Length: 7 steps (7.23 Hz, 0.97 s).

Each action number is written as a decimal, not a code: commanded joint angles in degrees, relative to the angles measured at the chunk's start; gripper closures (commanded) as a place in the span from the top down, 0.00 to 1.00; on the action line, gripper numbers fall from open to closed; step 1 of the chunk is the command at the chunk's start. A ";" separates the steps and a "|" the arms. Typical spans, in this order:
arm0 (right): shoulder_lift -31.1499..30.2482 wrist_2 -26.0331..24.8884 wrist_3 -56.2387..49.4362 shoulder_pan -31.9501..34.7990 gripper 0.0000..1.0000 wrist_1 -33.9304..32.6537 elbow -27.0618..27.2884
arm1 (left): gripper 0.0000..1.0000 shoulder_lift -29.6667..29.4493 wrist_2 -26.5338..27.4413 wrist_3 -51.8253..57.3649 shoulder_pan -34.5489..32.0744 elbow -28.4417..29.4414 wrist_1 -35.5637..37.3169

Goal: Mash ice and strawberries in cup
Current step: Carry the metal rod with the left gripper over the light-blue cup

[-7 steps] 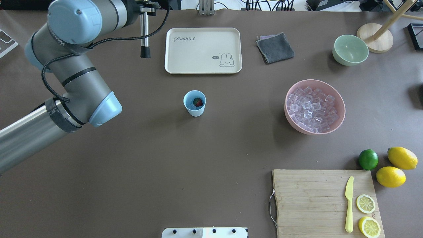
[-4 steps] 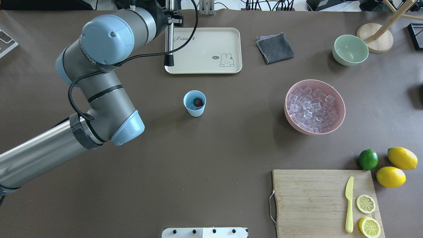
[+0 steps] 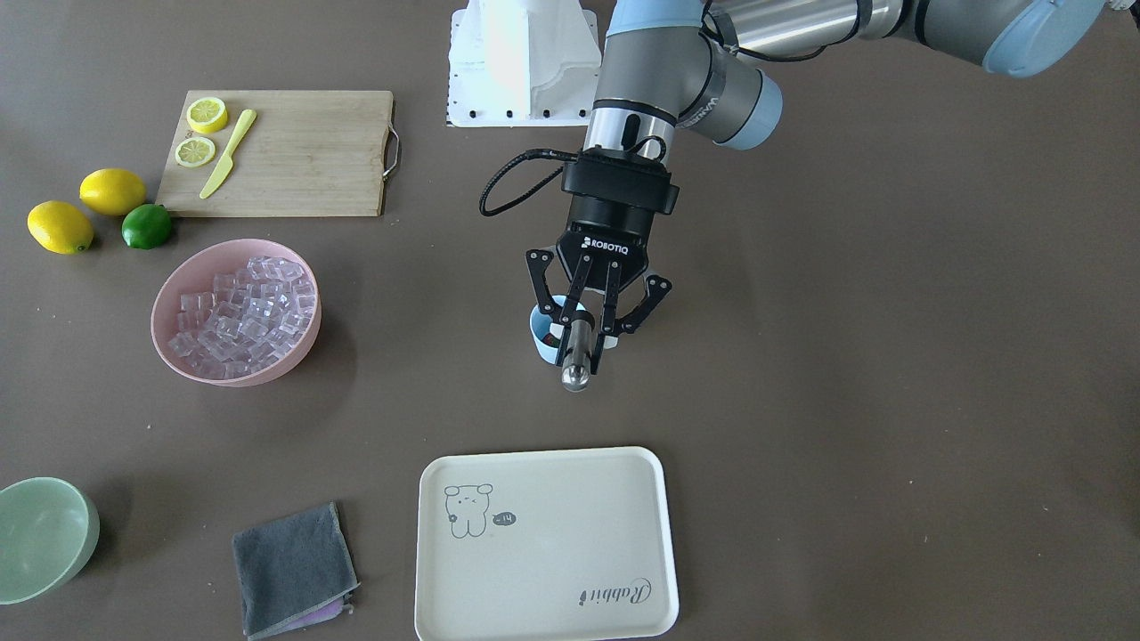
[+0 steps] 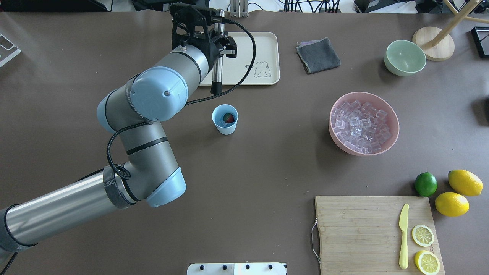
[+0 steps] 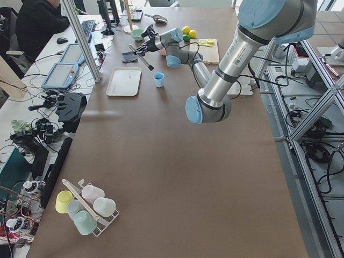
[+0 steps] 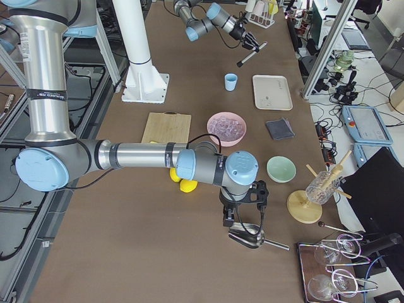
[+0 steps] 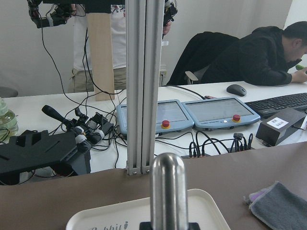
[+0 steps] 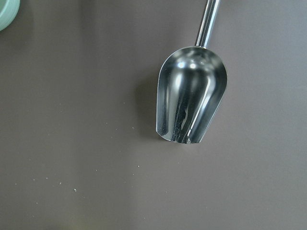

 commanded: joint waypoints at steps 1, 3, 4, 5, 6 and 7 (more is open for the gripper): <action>0.18 -0.59 0.65 -0.09 1.00 0.14 -0.05 | 0.23 2.57 0.66 -0.02 1.05 0.57 -8.59; 0.44 -0.85 0.65 -0.27 1.00 0.14 0.03 | 0.24 1.97 2.84 0.68 1.58 4.09 -12.93; 0.44 -0.94 0.65 -0.27 1.00 0.14 0.38 | 0.24 2.23 7.90 0.77 3.67 3.65 -13.37; 0.53 -1.03 0.65 -0.27 1.00 0.14 0.39 | 0.24 2.14 11.70 1.82 5.00 1.64 -13.90; 0.88 -1.03 0.65 -0.53 1.00 0.14 0.21 | 0.24 2.67 17.13 2.09 7.88 2.15 -14.43; 0.80 -1.03 0.48 -0.53 1.00 0.14 0.30 | 0.24 2.67 19.88 2.26 9.82 1.72 -14.43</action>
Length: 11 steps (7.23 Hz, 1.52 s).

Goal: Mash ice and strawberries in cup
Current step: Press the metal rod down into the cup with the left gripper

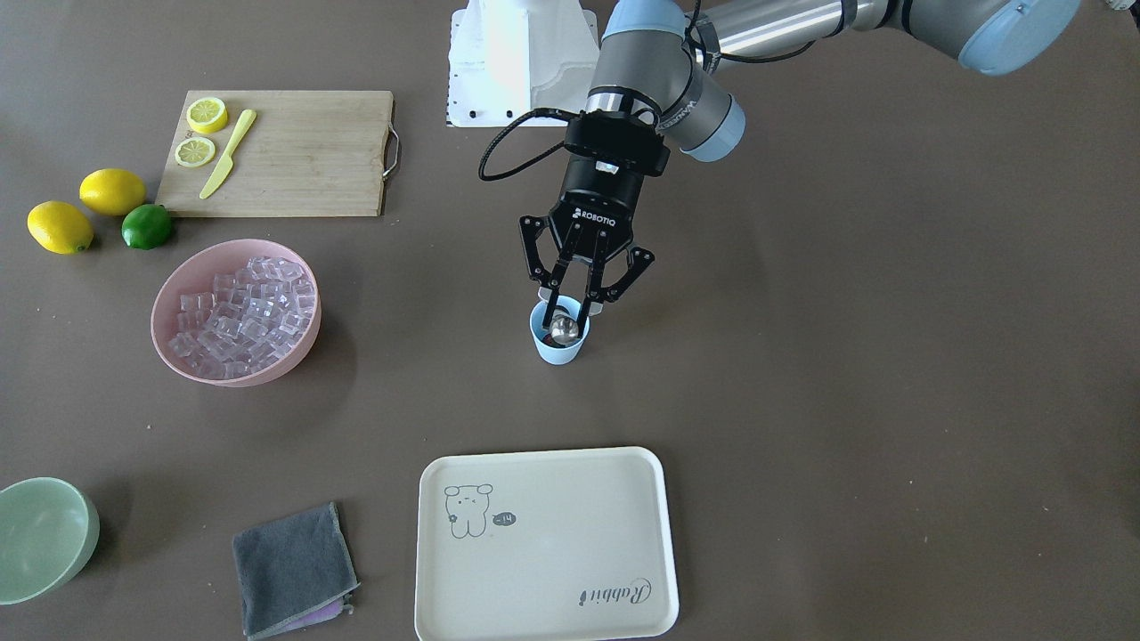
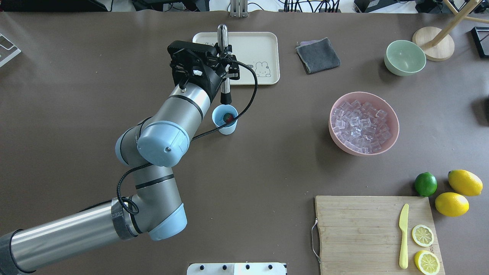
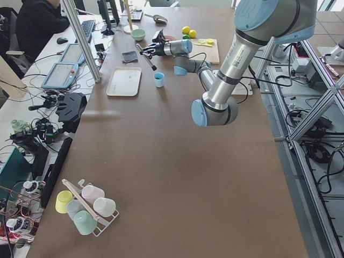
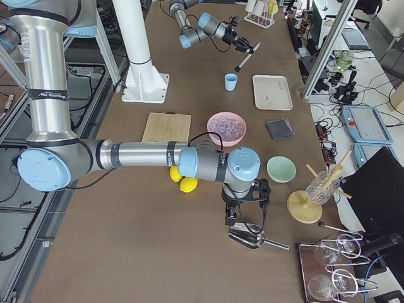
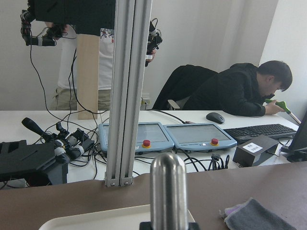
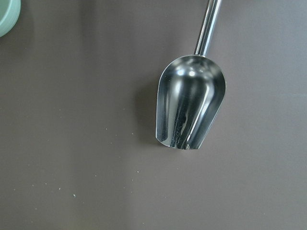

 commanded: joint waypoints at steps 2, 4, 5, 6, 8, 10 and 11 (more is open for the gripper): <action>-0.04 -0.37 -0.14 -0.08 1.00 0.00 0.11 | 0.24 1.81 10.27 0.50 3.82 0.93 -0.08; 0.40 -0.37 -0.05 -0.16 1.00 0.00 0.11 | 0.24 1.30 14.60 2.44 6.45 1.72 -0.25; 0.40 -0.28 0.04 -0.16 1.00 0.00 0.19 | 0.24 1.38 14.96 2.53 6.81 1.46 -0.25; 0.31 -0.36 -0.05 -0.16 1.00 0.00 0.19 | 0.24 1.21 15.40 2.61 6.90 1.81 -0.16; 0.31 -0.37 -0.05 -0.16 1.00 0.00 0.19 | 0.24 1.03 16.63 1.91 6.82 3.74 -0.34; 0.23 -0.19 -0.05 -0.16 1.00 -0.09 0.28 | 0.24 0.24 18.21 1.82 7.86 4.00 -0.34; 0.22 -0.19 0.04 -0.25 1.00 -0.09 0.19 | 0.24 -0.54 18.92 1.91 8.31 4.18 -0.25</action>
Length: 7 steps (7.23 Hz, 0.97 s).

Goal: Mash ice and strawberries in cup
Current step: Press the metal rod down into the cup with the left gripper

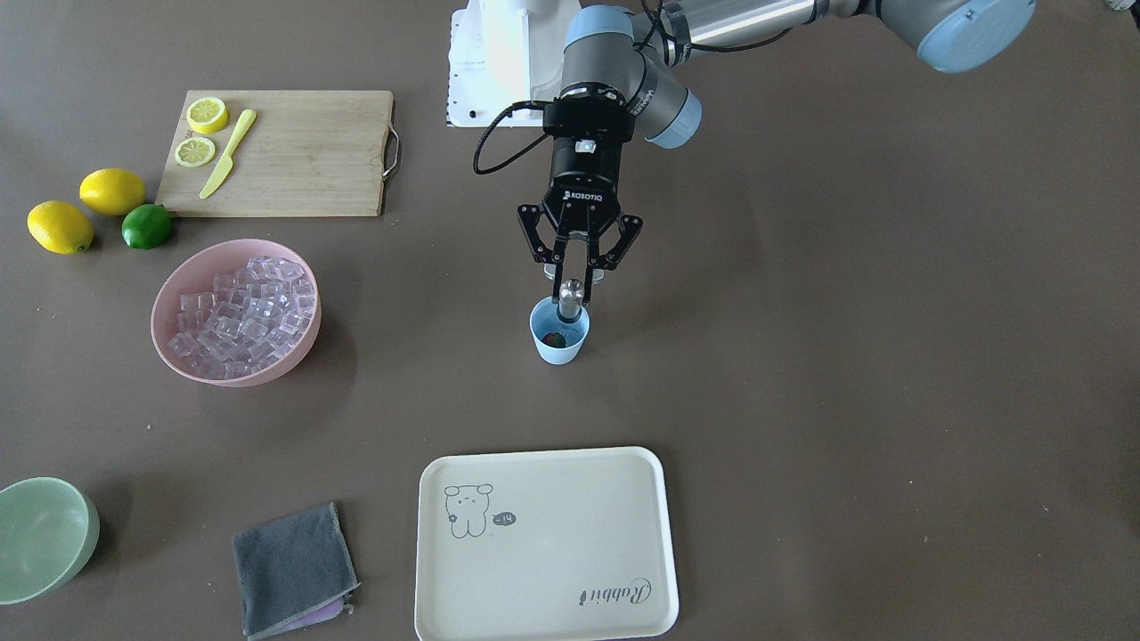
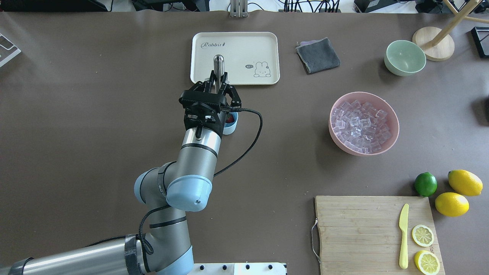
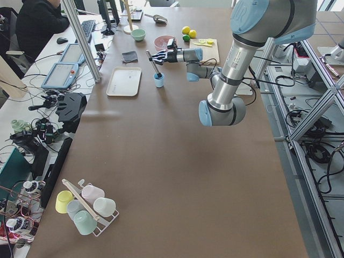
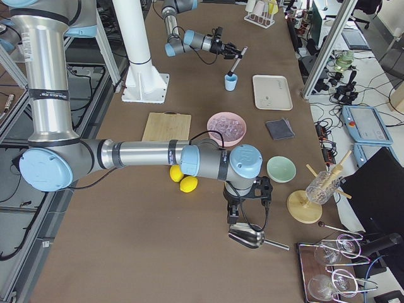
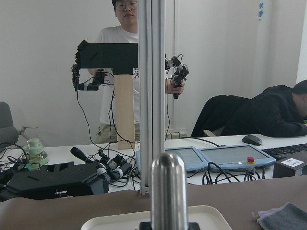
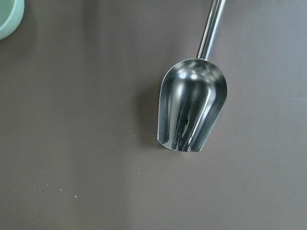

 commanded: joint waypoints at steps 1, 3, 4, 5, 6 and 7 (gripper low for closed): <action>0.06 0.21 0.07 -0.06 1.00 -0.01 -0.04 | 0.24 -0.64 1.05 -0.24 0.91 0.52 0.07; -0.03 0.39 -0.02 -0.06 1.00 -0.01 -0.04 | 0.24 -0.90 0.97 -0.24 1.00 1.14 0.07; -0.03 0.39 -0.02 -0.06 1.00 -0.01 0.05 | 0.24 -1.08 0.97 -0.32 0.74 1.23 0.07; -0.12 0.48 0.07 -0.06 1.00 -0.01 0.05 | 0.24 -1.08 0.97 -0.33 0.91 1.23 0.07; -0.29 0.48 0.07 0.03 1.00 -0.01 0.48 | 0.24 -0.99 1.05 -0.76 1.00 2.80 -0.28; -0.29 0.48 0.07 -0.06 1.00 -0.01 0.49 | 0.24 -0.64 1.05 -3.64 1.17 3.59 -0.29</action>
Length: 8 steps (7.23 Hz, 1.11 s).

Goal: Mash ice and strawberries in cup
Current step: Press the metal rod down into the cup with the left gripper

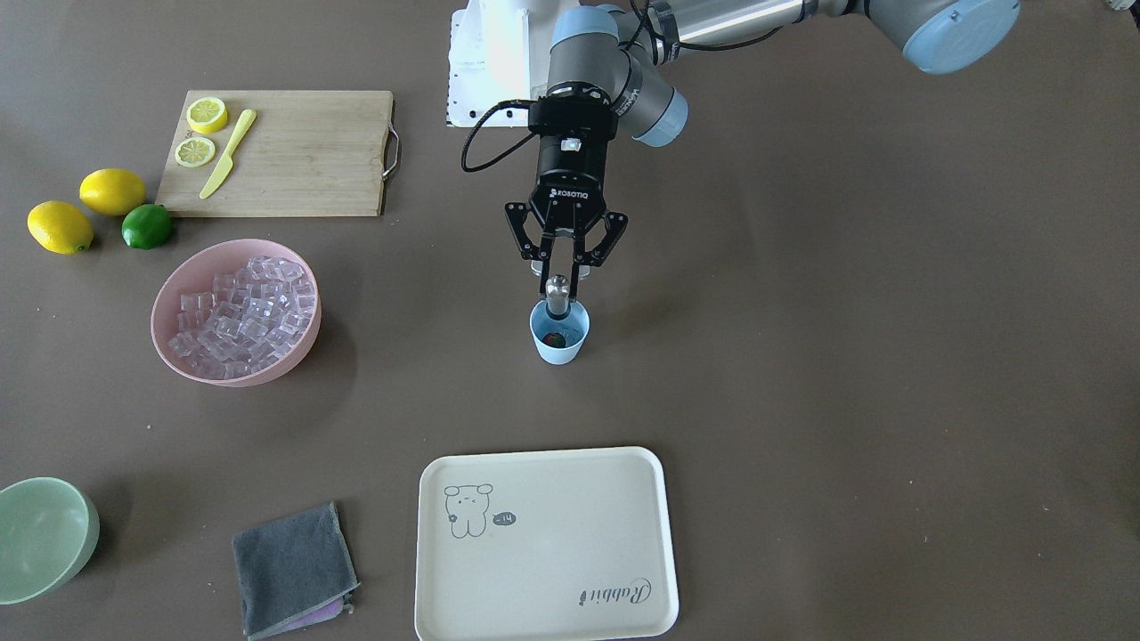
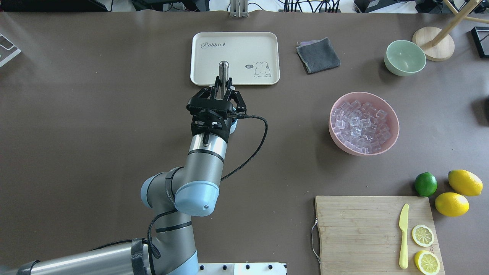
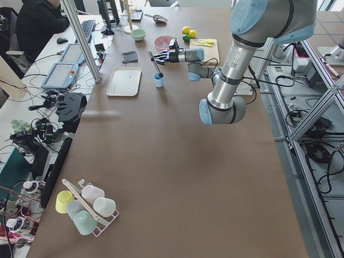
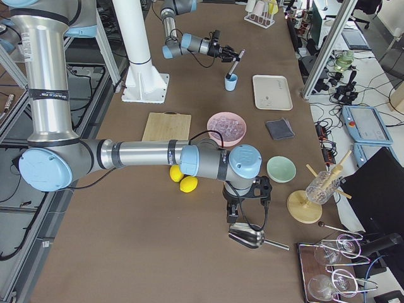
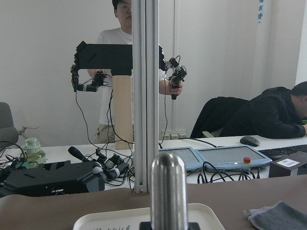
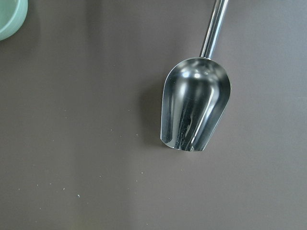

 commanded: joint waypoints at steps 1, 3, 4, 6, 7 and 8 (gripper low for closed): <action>-0.16 0.10 0.01 -0.02 1.00 0.00 0.23 | 0.24 0.46 1.42 -2.60 0.95 1.81 -0.20; -0.42 0.01 -0.08 -0.02 1.00 0.00 0.32 | 0.24 -0.07 1.53 -2.00 0.96 1.03 -0.03; -0.42 0.01 -0.08 0.06 1.00 0.00 0.32 | 0.24 -0.24 1.00 -0.60 0.35 -0.88 0.15; -0.33 0.19 0.01 -0.02 1.00 0.00 0.49 | 0.24 -1.03 1.00 7.05 -0.79 -5.64 0.15; -0.25 0.19 0.01 -0.02 1.00 0.00 0.41 | 0.24 -1.04 1.00 6.97 -0.80 -5.56 0.15; -0.16 0.19 0.10 -0.02 1.00 0.00 0.49 | 0.24 -0.95 1.00 6.80 -0.71 -5.13 0.15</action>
